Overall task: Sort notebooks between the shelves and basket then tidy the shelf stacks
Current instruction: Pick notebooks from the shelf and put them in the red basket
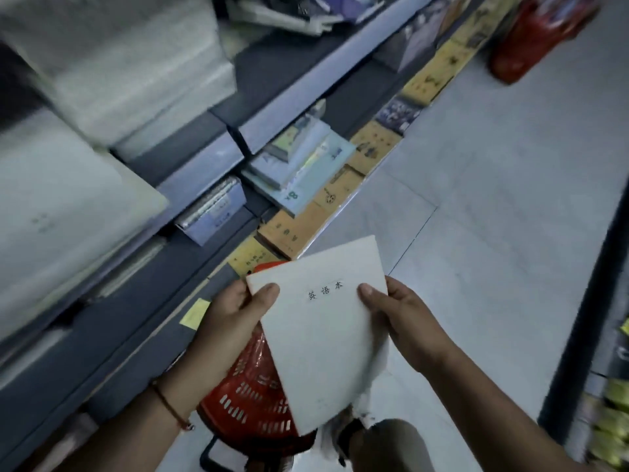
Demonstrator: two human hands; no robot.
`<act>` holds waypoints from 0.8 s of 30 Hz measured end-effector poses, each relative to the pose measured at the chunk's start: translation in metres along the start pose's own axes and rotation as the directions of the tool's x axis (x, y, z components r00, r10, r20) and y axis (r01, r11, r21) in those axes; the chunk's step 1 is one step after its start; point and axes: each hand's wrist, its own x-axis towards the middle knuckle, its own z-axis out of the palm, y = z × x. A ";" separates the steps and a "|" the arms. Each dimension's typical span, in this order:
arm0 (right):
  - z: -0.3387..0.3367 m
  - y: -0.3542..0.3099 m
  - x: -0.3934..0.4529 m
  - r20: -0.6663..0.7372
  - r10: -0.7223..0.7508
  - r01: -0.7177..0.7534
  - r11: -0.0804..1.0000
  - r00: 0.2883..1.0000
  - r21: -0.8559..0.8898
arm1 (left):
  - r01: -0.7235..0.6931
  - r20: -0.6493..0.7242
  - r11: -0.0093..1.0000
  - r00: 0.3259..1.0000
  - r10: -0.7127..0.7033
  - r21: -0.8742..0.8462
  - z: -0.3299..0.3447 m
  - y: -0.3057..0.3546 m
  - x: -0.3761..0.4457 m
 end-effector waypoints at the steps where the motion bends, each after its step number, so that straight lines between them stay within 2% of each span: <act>1: 0.004 -0.010 -0.014 -0.002 -0.005 0.005 1.000 1.000 0.020 | 0.048 0.032 0.997 0.998 -0.046 -0.062 0.003 0.010 -0.012; 4: 0.016 -0.045 -0.038 -0.004 -0.018 0.018 0.995 1.000 0.100 | 0.145 0.148 0.986 0.980 -0.131 -0.086 0.009 0.036 -0.044; 9: 0.033 -0.114 -0.046 0.114 -0.032 0.019 0.993 0.993 0.112 | 0.182 0.104 0.971 0.980 -0.167 -0.158 0.007 0.057 -0.079; 14: 0.054 -0.178 -0.060 0.316 -0.083 0.085 0.996 0.945 0.008 | 0.062 -0.152 0.915 0.979 -0.133 -0.399 0.021 0.080 -0.119; 17: 0.070 -0.202 -0.080 0.504 -0.073 0.140 0.986 0.860 -0.095 | -0.065 -0.276 0.822 0.954 -0.114 -0.566 0.021 0.092 -0.152; 20: 0.089 -0.202 -0.093 0.611 0.001 0.179 0.956 0.791 -0.233 | -0.189 -0.406 0.724 0.904 -0.135 -0.663 0.013 0.098 -0.181; 24: 0.121 -0.177 -0.098 0.669 0.073 0.257 0.889 0.739 -0.380 | -0.260 -0.539 0.703 0.817 -0.205 -0.662 -0.012 0.097 -0.202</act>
